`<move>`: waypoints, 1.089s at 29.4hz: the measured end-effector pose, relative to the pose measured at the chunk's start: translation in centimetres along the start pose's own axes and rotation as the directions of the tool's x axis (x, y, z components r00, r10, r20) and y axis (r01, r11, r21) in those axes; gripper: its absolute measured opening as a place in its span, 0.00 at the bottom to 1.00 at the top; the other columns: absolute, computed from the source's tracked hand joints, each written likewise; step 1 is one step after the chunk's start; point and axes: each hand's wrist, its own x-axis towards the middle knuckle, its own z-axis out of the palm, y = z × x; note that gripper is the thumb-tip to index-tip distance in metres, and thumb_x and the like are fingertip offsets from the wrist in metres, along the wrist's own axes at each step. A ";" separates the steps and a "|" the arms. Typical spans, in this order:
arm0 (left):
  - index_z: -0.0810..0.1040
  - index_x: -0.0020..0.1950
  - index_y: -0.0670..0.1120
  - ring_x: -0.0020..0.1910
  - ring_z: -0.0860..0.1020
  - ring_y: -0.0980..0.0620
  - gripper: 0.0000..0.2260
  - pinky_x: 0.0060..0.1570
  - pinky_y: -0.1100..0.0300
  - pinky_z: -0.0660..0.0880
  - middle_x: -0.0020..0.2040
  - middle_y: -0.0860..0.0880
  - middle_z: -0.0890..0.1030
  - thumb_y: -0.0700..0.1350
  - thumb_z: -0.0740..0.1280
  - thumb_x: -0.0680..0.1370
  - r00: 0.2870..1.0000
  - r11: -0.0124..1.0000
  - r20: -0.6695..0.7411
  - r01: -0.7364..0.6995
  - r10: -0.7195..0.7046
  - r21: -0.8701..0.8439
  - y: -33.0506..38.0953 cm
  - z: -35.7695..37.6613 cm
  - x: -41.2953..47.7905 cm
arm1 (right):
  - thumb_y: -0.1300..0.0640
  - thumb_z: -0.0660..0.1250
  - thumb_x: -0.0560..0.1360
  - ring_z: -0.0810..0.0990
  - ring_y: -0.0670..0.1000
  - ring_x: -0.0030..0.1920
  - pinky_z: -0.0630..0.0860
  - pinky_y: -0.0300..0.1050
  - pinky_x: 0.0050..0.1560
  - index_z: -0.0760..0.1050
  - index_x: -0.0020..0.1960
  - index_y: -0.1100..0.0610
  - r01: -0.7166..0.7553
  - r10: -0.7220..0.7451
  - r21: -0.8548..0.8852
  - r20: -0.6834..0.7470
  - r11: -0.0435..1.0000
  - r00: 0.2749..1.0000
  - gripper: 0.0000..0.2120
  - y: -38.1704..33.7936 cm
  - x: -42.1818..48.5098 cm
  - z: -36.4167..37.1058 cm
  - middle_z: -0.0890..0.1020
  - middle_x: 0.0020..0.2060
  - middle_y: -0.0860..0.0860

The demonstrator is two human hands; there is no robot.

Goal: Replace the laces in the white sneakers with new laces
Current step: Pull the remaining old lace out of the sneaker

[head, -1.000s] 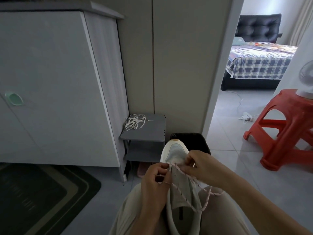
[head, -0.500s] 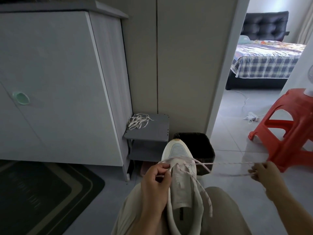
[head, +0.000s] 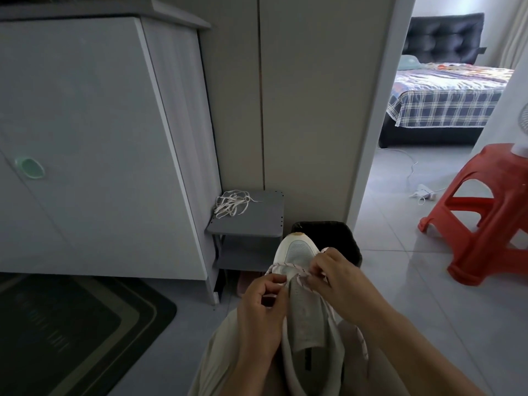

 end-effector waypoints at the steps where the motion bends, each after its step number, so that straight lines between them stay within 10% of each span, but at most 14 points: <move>1: 0.77 0.37 0.48 0.45 0.77 0.63 0.10 0.39 0.74 0.72 0.44 0.57 0.81 0.33 0.68 0.73 1.000 1.000 -0.003 0.006 -0.006 0.001 -0.1 -0.1 0.0 | 0.48 0.62 0.76 0.72 0.43 0.39 0.71 0.33 0.40 0.67 0.41 0.49 0.012 -0.012 0.029 -0.008 1.000 1.000 0.08 0.2 -0.1 -0.3 0.69 0.42 0.43; 6: 0.76 0.35 0.44 0.42 0.78 0.61 0.10 0.37 0.73 0.72 0.44 0.56 0.82 0.32 0.67 0.73 0.998 1.000 -0.067 0.019 -0.021 -0.023 -0.3 -0.3 0.2 | 0.62 0.61 0.77 0.68 0.52 0.31 0.63 0.42 0.31 0.69 0.38 0.60 -0.330 0.386 0.215 -0.316 0.919 0.867 0.09 6.6 -0.5 -3.1 0.71 0.30 0.52; 11: 0.78 0.36 0.45 0.43 0.79 0.62 0.09 0.39 0.73 0.72 0.42 0.57 0.82 0.33 0.67 0.73 0.999 1.000 -0.042 0.018 -0.019 -0.015 -0.3 0.1 0.0 | 0.62 0.61 0.76 0.71 0.57 0.33 0.64 0.46 0.33 0.69 0.38 0.69 -0.524 0.653 0.412 -0.297 0.746 0.697 0.12 11.2 -1.0 -2.4 0.72 0.29 0.60; 16: 0.79 0.37 0.45 0.42 0.79 0.60 0.08 0.39 0.72 0.73 0.44 0.61 0.81 0.33 0.67 0.73 0.999 0.999 -0.025 0.024 -0.025 -0.021 -0.4 0.0 0.1 | 0.64 0.62 0.76 0.78 0.54 0.37 0.74 0.43 0.35 0.70 0.51 0.57 -0.246 0.390 0.580 -0.136 0.776 0.911 0.05 5.2 -0.1 -2.3 0.79 0.39 0.57; 22: 0.78 0.37 0.46 0.44 0.78 0.62 0.09 0.39 0.72 0.73 0.45 0.55 0.81 0.34 0.68 0.74 1.000 1.000 -0.019 0.020 -0.019 0.012 -0.2 -0.1 0.1 | 0.53 0.66 0.75 0.73 0.43 0.34 0.70 0.32 0.34 0.72 0.42 0.53 -0.047 0.040 0.086 0.074 0.995 0.996 0.06 0.4 0.3 -0.5 0.75 0.34 0.43; 28: 0.78 0.37 0.44 0.40 0.77 0.65 0.07 0.36 0.75 0.71 0.45 0.58 0.81 0.35 0.67 0.74 0.989 0.993 -0.100 0.102 -0.108 -0.062 -0.7 -1.1 0.6 | 0.57 0.60 0.78 0.74 0.56 0.33 0.65 0.44 0.34 0.68 0.41 0.57 -0.342 0.364 0.125 -0.327 0.931 0.872 0.08 5.8 0.9 -3.7 0.73 0.30 0.51; 32: 0.78 0.37 0.42 0.39 0.78 0.62 0.06 0.40 0.67 0.72 0.44 0.58 0.82 0.34 0.67 0.73 0.976 0.975 -0.133 0.152 -0.174 -0.164 -0.5 -1.7 3.1 | 0.56 0.62 0.77 0.70 0.48 0.31 0.64 0.39 0.31 0.72 0.43 0.61 -0.339 0.359 0.135 -0.168 0.931 0.918 0.08 8.3 1.9 -5.2 0.74 0.31 0.51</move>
